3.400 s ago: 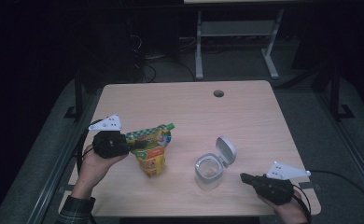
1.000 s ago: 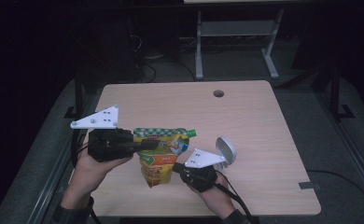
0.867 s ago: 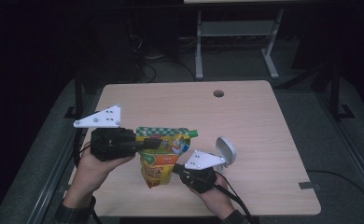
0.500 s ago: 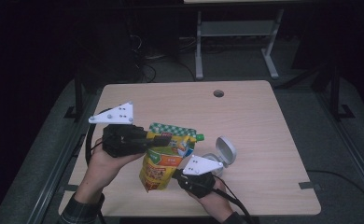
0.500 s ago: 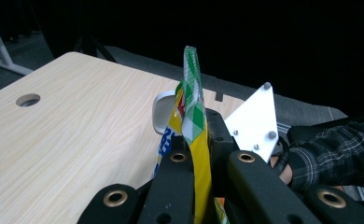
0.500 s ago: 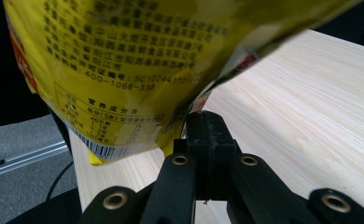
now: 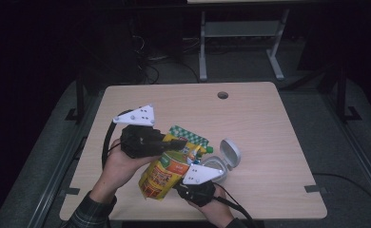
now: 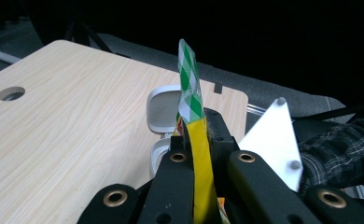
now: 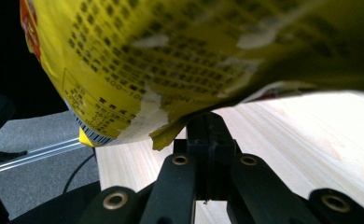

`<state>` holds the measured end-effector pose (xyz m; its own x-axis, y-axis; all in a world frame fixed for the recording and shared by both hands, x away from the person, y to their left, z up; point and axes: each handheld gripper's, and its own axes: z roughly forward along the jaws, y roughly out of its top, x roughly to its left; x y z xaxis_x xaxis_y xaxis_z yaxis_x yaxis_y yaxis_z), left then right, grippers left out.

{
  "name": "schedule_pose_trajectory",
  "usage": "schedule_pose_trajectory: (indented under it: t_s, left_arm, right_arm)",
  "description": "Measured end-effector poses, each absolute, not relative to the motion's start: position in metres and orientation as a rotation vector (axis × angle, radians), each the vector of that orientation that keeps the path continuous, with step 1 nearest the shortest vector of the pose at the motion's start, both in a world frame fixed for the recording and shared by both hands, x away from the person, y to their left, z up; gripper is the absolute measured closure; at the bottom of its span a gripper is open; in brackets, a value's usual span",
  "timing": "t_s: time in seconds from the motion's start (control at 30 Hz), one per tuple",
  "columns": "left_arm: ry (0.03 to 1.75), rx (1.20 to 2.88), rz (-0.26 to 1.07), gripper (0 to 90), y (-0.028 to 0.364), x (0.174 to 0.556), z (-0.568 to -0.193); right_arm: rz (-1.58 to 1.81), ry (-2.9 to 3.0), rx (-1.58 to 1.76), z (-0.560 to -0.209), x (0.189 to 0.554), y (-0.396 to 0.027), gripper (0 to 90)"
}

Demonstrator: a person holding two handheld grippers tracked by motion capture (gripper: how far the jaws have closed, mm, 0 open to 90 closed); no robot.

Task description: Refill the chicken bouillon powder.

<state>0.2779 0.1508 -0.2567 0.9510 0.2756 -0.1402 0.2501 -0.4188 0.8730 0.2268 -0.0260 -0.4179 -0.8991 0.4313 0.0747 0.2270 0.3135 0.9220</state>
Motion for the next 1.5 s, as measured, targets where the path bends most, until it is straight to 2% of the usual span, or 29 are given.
schedule_pose_trajectory:
  t_s: [1.5]
  left_arm:
    - [0.497,2.172,-0.056,90.0,0.099,0.313,-0.294]
  right_arm:
    - [1.788,2.434,0.551,-0.427,0.223,-0.021,90.0]
